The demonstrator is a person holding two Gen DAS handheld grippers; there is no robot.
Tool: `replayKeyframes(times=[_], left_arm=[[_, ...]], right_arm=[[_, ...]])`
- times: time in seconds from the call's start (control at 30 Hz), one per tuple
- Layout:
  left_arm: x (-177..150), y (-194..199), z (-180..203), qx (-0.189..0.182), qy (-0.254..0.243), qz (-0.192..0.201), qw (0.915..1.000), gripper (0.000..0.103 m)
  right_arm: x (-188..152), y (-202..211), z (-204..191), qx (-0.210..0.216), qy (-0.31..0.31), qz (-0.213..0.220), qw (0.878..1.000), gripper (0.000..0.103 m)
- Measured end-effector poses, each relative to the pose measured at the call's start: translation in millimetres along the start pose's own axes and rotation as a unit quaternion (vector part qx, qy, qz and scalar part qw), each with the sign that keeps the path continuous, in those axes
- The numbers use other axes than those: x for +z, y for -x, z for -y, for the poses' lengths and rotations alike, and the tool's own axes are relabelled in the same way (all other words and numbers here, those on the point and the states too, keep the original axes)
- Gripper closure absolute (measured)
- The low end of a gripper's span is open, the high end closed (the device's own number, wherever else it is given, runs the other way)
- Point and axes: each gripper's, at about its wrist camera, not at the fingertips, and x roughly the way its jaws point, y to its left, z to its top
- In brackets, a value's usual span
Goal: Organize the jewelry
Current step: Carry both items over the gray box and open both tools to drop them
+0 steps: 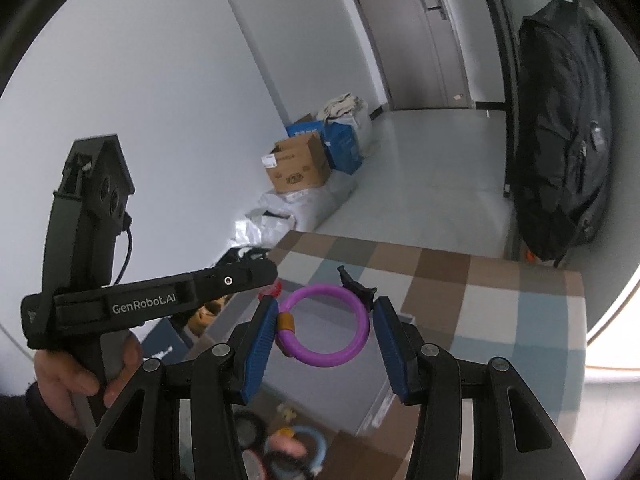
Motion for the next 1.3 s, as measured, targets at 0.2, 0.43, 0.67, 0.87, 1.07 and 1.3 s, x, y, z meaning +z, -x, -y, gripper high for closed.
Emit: replayKeyframes(times=[0.2,0.43,0.67,0.87,1.07,1.3], left_arm=[[2.9,-13.9,-10.9,-0.008,0.012,-0.02,0.9997,0.088],[5.5,-19.5,-22.3,-0.029,0.037,-0.037,0.9982,0.088],[9.0,-25.4,-16.3,-0.017,0.033,-0.037,0.9986,0.083],[10.5,-17.4,-23.2,-0.049,0.058,-0.017,0.997,0.045],[8.5,-8.4,-22.6,-0.05,0.055,-0.013,0.9971,0.042],[-1.5,11.0,-22.4,0.019,0.055,0.023,0.998,0.034]], right_arm=[[-2.2,-20.5,3.5,0.007,0.005,-0.014,1.0,0.055],[-8.2,-33.7,3.1,0.008,0.015,-0.034,0.999,0.055],[-9.3,-36.7,5.2,-0.012,0.017,-0.039,0.999,0.047],[-6.9,-24.6,7.7,-0.012,0.016,-0.024,1.0,0.031],[-7.8,-13.9,10.8,-0.013,0.008,-0.005,1.0,0.017],[-13.7,3.0,13.3,-0.021,-0.01,0.021,1.0,0.001]])
